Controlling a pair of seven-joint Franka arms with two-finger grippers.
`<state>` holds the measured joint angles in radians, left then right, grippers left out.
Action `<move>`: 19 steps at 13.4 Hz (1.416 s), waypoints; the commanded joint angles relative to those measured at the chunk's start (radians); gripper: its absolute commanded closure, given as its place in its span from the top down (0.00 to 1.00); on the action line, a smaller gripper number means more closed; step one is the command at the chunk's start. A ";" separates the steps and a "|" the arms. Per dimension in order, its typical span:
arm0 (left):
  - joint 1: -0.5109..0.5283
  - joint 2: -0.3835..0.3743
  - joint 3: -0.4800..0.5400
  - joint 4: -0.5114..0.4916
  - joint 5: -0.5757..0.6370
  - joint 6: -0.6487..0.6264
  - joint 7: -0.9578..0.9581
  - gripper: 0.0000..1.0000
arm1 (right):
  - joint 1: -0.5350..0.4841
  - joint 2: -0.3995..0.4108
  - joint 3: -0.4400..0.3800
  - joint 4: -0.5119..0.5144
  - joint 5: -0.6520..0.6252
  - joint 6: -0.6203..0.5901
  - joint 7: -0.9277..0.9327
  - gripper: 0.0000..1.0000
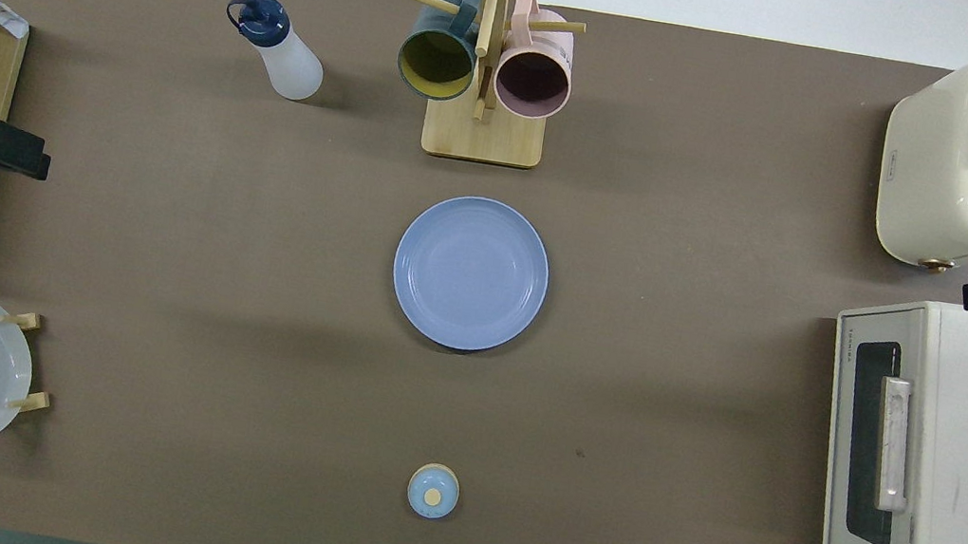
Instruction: Put bread on plate and add seasoning
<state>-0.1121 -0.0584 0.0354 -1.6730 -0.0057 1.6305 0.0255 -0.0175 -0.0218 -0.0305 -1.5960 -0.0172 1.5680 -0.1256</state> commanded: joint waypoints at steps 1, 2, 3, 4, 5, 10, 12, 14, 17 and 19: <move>0.003 -0.021 0.001 -0.021 -0.011 -0.004 -0.007 1.00 | -0.009 -0.006 0.015 -0.007 -0.009 0.013 -0.009 1.00; 0.003 -0.021 0.001 -0.021 -0.011 -0.003 -0.007 1.00 | -0.010 -0.006 0.014 -0.007 -0.006 0.017 -0.009 1.00; 0.003 -0.021 0.001 -0.021 -0.011 -0.003 -0.007 1.00 | -0.001 -0.007 0.008 -0.010 -0.001 0.039 -0.012 1.00; 0.003 -0.021 0.001 -0.021 -0.011 -0.004 -0.007 1.00 | 0.007 -0.004 0.007 -0.027 -0.004 0.087 -0.016 1.00; 0.003 -0.021 0.001 -0.021 -0.011 -0.007 -0.007 1.00 | 0.008 -0.004 0.009 -0.035 -0.013 0.121 -0.023 1.00; -0.009 -0.027 -0.002 -0.028 -0.011 -0.024 -0.010 1.00 | -0.005 0.040 0.009 -0.050 -0.017 0.465 -0.046 1.00; -0.012 -0.034 -0.009 -0.033 -0.014 -0.017 -0.010 1.00 | -0.042 0.126 0.009 -0.019 -0.001 0.574 -0.051 1.00; -0.043 -0.034 -0.009 -0.046 -0.017 0.030 -0.010 1.00 | -0.039 0.228 0.012 0.040 -0.001 0.657 -0.040 1.00; -0.073 -0.089 -0.009 -0.195 -0.017 0.239 -0.015 1.00 | -0.052 0.307 0.014 0.045 0.000 0.771 -0.045 1.00; -0.087 -0.139 -0.009 -0.318 -0.019 0.384 -0.018 1.00 | -0.053 0.336 0.014 0.063 0.002 0.788 -0.048 1.00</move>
<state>-0.1798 -0.1027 0.0193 -1.8311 -0.0110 1.8850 0.0211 -0.0545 0.2879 -0.0268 -1.5761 -0.0178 2.3520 -0.1486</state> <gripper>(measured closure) 0.000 0.000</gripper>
